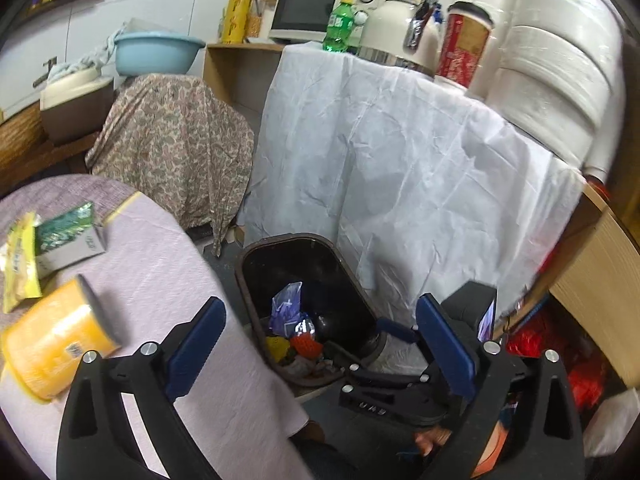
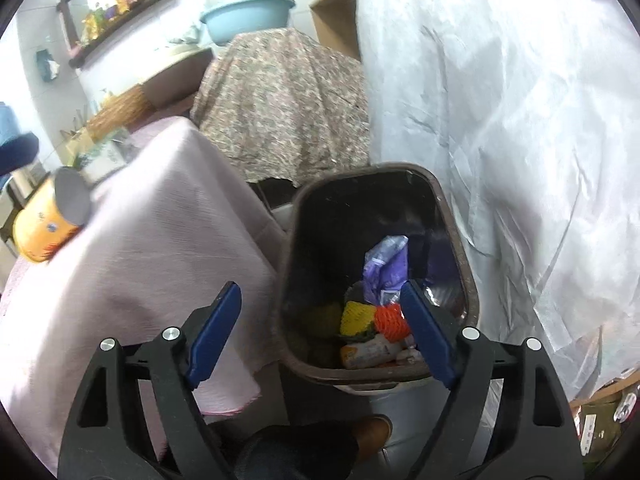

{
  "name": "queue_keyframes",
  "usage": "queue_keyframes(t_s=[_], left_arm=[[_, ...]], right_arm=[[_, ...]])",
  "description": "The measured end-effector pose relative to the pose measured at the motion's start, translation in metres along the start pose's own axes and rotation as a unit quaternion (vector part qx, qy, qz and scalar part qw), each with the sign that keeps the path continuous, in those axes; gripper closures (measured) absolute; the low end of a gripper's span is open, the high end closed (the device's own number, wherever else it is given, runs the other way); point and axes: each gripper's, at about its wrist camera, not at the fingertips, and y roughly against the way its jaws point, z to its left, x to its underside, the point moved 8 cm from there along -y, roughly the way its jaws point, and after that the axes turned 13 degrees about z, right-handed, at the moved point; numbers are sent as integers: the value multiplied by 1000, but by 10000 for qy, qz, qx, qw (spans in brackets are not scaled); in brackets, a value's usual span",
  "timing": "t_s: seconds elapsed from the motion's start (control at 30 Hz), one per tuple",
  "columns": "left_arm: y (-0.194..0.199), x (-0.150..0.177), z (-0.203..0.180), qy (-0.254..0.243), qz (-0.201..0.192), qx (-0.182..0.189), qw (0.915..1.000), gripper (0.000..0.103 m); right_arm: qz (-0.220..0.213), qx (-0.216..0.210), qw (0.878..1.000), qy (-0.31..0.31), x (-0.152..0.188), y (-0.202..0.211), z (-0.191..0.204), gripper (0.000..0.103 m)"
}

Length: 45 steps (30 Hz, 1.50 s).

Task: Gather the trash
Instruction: 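Grasp the yellow Lay's chip can with the left tool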

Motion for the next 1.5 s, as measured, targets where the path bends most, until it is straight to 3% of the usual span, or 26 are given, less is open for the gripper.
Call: queue_keyframes(t_s=[0.23, 0.67, 0.8, 1.0, 1.2, 1.33, 1.5], left_arm=[[44, 22, 25, -182, -178, -230, 9994, 6], [91, 56, 106, -194, -245, -1121, 9932, 6], [93, 63, 133, -477, -30, -1345, 9898, 6], [74, 64, 167, -737, 598, -1542, 9835, 6], [38, 55, 163, -1517, 1196, -1817, 9642, 6], [13, 49, 159, -1977, 1720, -2034, 9434, 6], [-10, 42, 162, -2187, 2186, -2261, 9237, 6]], right_arm=[[-148, -231, 9990, 364, -2, 32, 36, 20], [-362, -637, 9921, 1020, -8, 78, 105, 19], [-398, -664, 9891, 1253, -8, 88, 120, 18], [-389, -680, 9870, 1405, -9, 92, 130, 18], [-316, -662, 9874, 1402, -8, 88, 132, 18], [-240, -674, 9874, 1415, -6, 85, 130, 18], [-168, -653, 9877, 1413, -5, 80, 128, 18]])
